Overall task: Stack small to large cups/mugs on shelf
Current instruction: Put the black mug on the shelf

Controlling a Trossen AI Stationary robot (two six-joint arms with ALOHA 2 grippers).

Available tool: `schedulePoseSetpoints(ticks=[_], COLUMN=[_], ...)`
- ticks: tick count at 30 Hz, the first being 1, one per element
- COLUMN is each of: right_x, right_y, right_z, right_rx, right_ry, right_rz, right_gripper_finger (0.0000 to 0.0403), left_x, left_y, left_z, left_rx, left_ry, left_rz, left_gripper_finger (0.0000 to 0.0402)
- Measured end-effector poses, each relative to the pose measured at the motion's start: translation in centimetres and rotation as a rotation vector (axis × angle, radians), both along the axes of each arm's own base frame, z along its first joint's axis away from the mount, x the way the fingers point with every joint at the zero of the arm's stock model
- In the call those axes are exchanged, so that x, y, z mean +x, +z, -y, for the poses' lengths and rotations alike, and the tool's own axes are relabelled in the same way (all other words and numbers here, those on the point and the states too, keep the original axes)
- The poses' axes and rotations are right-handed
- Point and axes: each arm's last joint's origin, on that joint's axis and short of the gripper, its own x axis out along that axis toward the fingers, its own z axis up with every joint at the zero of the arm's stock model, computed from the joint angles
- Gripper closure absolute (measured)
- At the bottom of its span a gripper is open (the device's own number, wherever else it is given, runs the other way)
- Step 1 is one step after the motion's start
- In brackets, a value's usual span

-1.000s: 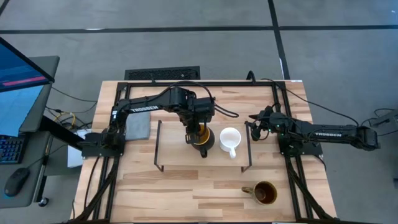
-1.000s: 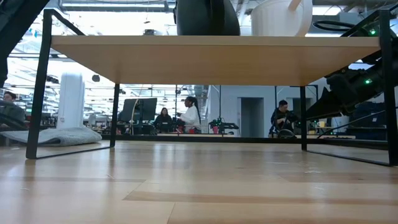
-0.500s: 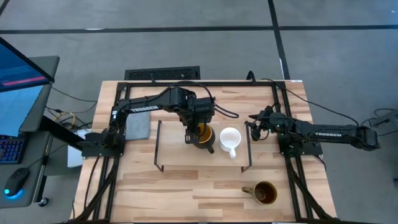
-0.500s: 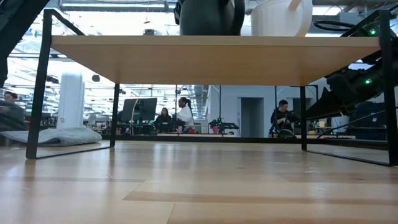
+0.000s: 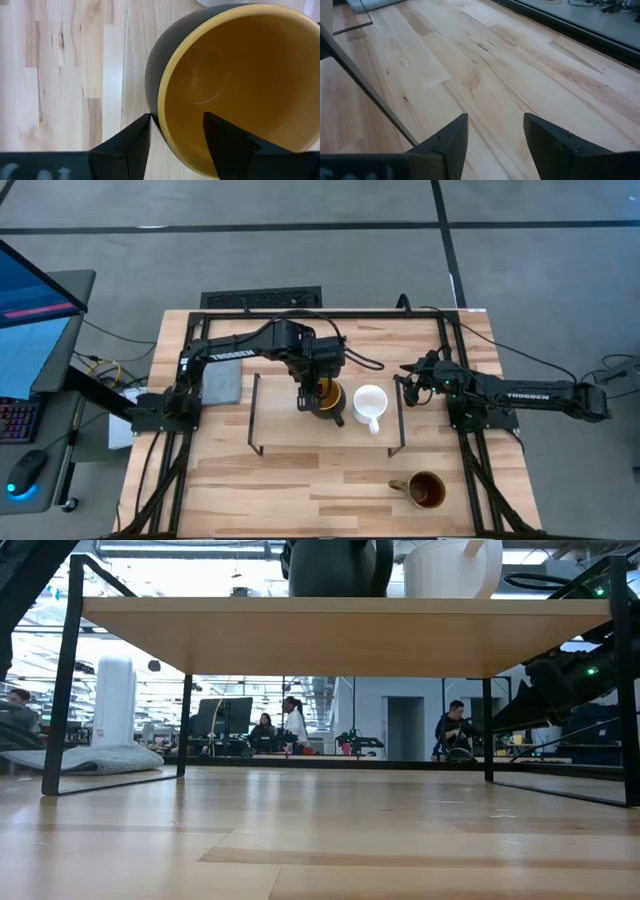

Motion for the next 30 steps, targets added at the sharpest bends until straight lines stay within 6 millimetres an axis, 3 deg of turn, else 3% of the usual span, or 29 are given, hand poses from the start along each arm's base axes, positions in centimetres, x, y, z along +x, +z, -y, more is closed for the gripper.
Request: schedulePoseSetpoints(ticks=[9,30], right_x=[0.0,0.0], right_y=[0.0,0.0], right_z=[0.0,0.0], right_rx=[0.0,0.0], right_ry=[0.0,0.0], right_rz=[0.0,0.0], right_gripper_finger=[0.0189,0.0189], left_x=[0.03,0.98], left_y=[0.01,0.37], left_z=[-0.01,-0.03], left_rx=[0.001,0.082], left_ry=[-0.001,-0.216], left_rz=[0.003,0.111], left_gripper_finger=[0.023,0.023])
